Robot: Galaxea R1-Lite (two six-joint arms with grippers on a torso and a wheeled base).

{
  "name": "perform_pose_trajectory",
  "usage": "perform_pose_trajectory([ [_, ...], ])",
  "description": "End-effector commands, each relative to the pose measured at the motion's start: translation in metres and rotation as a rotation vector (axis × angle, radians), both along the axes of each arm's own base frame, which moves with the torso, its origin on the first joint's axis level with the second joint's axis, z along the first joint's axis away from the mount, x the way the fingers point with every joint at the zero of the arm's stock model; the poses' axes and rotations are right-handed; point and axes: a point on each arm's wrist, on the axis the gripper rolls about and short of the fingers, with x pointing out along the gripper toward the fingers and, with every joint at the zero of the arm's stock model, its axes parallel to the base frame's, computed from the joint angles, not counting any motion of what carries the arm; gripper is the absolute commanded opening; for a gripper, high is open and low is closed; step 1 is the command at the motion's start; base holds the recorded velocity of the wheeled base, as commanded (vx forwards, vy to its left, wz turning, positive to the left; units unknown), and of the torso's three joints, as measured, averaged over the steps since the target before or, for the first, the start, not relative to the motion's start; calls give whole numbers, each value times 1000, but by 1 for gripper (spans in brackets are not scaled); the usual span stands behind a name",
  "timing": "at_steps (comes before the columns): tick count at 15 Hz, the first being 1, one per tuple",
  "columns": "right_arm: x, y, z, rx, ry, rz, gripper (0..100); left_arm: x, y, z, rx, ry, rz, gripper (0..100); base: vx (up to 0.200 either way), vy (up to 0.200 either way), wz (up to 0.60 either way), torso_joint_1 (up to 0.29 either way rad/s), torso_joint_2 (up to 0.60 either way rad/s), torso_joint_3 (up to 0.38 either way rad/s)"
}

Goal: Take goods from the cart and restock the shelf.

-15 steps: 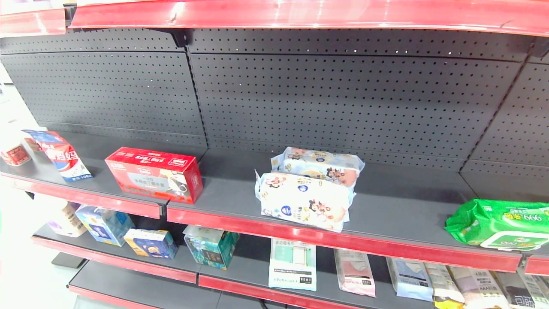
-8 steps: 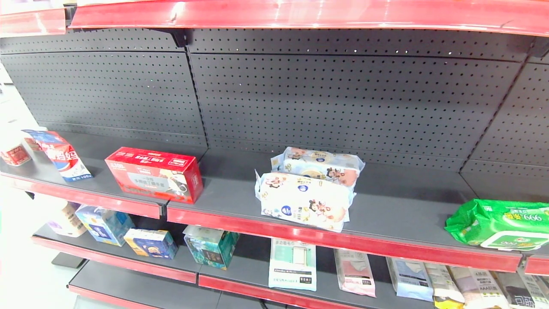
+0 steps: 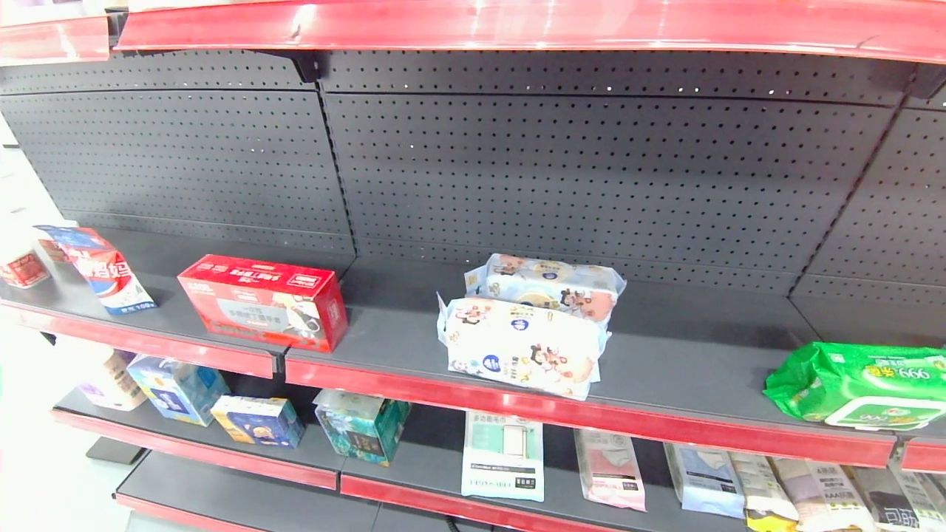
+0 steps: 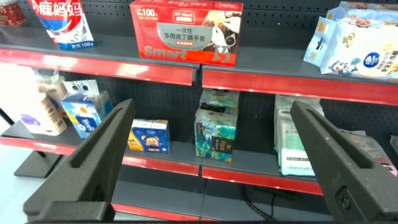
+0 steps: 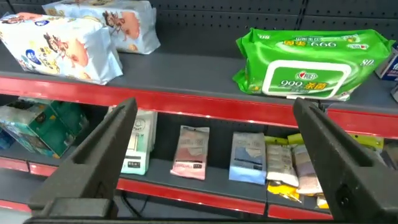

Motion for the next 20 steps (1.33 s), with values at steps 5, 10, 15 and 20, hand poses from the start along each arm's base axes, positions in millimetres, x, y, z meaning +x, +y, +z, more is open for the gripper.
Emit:
perform_pose_trajectory([
  [5,0,0,0,1,-1,-1,100,0,0,0,-1,0,0,100,0,0,-360,6,1,0],
  [10,0,0,0,4,1,-1,100,1,0,0,3,11,-3,100,0,0,0,0,0,0],
  [15,0,0,0,2,1,1,100,30,-2,113,-162,119,-86,100,0,0,0,0,0,0],
  [20,0,0,0,2,1,1,100,172,-8,116,-105,449,2,100,0,0,0,0,0,0],
])
